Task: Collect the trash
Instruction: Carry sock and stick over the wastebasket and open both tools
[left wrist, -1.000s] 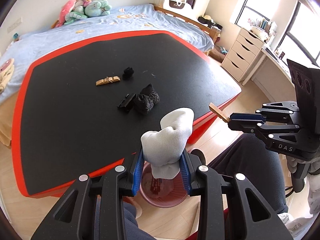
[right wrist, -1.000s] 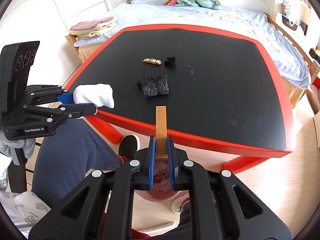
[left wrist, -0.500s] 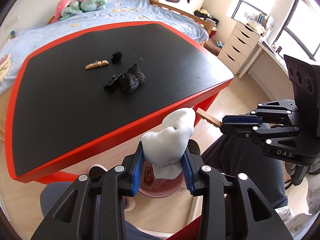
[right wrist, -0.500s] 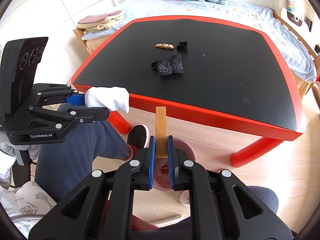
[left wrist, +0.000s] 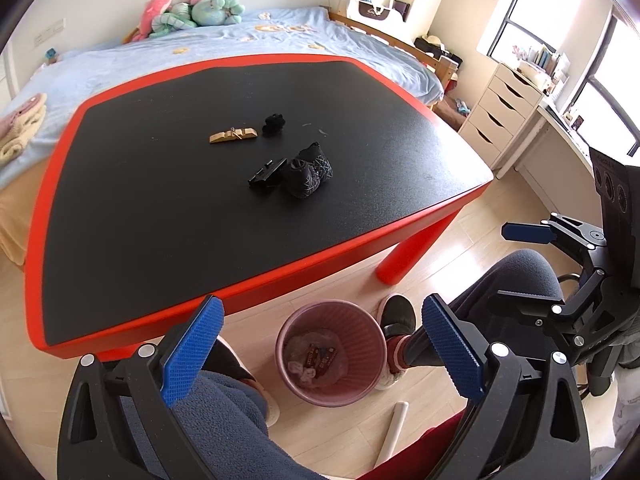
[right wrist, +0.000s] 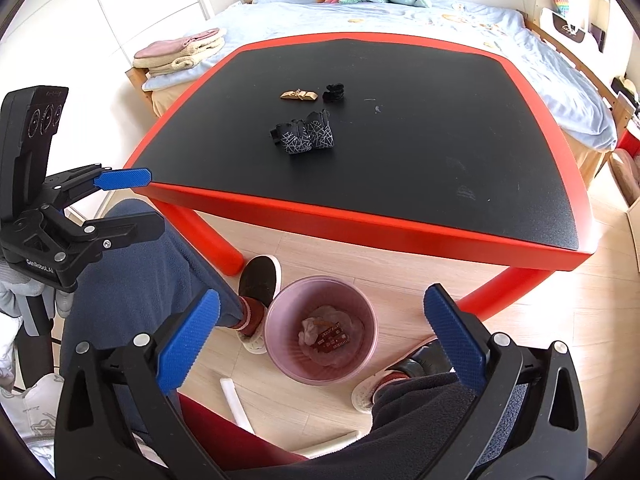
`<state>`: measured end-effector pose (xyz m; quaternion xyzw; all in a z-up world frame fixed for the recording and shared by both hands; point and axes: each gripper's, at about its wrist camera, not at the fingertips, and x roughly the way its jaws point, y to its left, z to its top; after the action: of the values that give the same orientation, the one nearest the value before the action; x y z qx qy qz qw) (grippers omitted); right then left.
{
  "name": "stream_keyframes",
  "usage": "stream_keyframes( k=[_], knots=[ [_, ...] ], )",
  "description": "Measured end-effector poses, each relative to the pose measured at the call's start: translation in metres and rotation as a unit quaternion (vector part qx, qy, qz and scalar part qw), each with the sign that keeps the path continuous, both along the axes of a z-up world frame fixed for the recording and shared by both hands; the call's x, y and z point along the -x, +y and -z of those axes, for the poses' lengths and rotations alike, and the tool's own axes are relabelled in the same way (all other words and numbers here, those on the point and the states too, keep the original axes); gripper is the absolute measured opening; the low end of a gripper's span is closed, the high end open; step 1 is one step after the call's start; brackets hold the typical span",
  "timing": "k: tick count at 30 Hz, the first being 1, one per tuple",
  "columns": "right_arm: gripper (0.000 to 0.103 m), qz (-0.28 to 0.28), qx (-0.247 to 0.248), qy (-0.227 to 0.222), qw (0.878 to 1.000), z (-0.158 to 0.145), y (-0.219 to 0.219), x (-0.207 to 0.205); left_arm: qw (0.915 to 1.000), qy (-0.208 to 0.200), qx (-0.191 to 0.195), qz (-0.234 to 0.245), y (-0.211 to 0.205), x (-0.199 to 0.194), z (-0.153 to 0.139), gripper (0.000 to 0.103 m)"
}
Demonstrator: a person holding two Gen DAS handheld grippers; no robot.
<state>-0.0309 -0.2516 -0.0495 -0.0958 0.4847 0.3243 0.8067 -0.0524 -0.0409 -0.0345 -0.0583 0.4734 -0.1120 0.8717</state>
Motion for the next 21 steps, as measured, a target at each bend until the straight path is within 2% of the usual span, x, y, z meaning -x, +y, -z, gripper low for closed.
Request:
stream_keyframes(
  k=[21],
  knots=[
    [0.100,-0.001,-0.001,-0.004,1.000,-0.002,0.006,-0.007,0.9998,-0.008,0.003,-0.016,0.012,-0.003,-0.007,0.095]
  ],
)
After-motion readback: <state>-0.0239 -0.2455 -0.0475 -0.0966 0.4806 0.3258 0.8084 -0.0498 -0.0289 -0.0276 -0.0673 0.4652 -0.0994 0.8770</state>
